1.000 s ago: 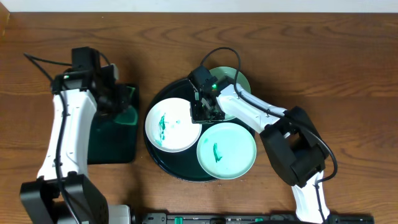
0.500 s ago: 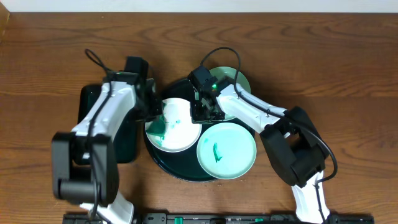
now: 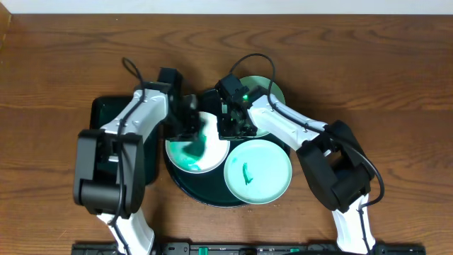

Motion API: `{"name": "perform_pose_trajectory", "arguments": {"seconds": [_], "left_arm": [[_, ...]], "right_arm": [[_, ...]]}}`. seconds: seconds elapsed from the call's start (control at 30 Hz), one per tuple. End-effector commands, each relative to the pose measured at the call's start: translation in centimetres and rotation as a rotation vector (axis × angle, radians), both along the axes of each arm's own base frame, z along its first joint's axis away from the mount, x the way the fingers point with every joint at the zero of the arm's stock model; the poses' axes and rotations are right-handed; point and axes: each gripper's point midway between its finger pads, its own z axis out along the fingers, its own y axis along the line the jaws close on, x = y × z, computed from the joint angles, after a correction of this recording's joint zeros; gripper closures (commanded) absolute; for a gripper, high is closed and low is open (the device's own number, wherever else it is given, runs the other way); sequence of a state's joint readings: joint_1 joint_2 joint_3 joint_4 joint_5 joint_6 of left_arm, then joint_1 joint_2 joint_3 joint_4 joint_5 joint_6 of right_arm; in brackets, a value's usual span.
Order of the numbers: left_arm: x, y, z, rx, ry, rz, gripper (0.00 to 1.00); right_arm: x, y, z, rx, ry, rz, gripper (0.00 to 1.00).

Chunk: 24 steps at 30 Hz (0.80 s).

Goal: Clean dirty plates on tray and stack at the side
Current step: 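Scrub the white plate with the sponge in the left gripper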

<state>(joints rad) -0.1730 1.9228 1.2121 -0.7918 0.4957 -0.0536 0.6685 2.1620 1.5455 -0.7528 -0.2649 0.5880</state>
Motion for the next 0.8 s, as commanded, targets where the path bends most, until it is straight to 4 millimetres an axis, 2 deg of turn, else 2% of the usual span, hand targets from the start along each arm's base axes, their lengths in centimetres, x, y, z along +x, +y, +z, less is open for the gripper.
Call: {"name": "perform_pose_trajectory", "arguments": {"seconds": [0.0, 0.07, 0.17, 0.2, 0.27, 0.33, 0.4, 0.5, 0.6, 0.7, 0.77], "left_arm": [[-2.2, -4.6, 0.6, -0.248, 0.039, -0.128, 0.93], [-2.1, -4.3, 0.3, -0.223, 0.038, -0.118, 0.93], [-1.4, -1.5, -1.4, -0.036, 0.056, -0.025, 0.93], [-1.2, -0.2, -1.9, 0.048, 0.061, 0.016, 0.93], [-1.0, 3.7, -2.9, 0.285, 0.071, 0.117, 0.93], [-1.2, 8.0, -2.5, 0.541, 0.073, 0.206, 0.93], [-1.3, 10.1, -1.5, 0.667, 0.073, 0.233, 0.93], [-1.4, 11.5, -0.5, 0.757, 0.077, 0.258, 0.93], [-1.8, 11.8, -0.3, 0.782, 0.088, 0.289, 0.93], [-1.5, 11.2, -0.4, 0.773, 0.071, 0.284, 0.93], [-1.1, 9.6, -0.8, 0.707, 0.059, 0.259, 0.93]], "right_arm": [[-0.1, 0.4, -1.2, -0.008, 0.011, 0.013, 0.99], [-0.1, 0.4, -1.2, -0.008, 0.011, 0.012, 0.99], [0.0, 0.4, -1.2, -0.007, 0.010, 0.012, 0.99], [0.0, 0.4, -1.2, -0.006, 0.009, 0.012, 0.99], [0.0, 0.4, -1.2, -0.005, 0.007, 0.012, 0.99], [0.0, 0.5, -1.2, -0.005, 0.007, 0.013, 0.99], [0.0, 0.5, -1.2, -0.005, 0.007, 0.013, 0.99], [0.0, 0.5, -1.2, -0.005, 0.007, 0.013, 0.99], [0.0, 0.4, -1.2, -0.007, 0.009, 0.013, 0.99], [-0.1, 0.4, -1.2, -0.008, 0.010, 0.013, 0.99], [-0.1, 0.4, -1.2, -0.007, 0.010, 0.013, 0.99]]}}
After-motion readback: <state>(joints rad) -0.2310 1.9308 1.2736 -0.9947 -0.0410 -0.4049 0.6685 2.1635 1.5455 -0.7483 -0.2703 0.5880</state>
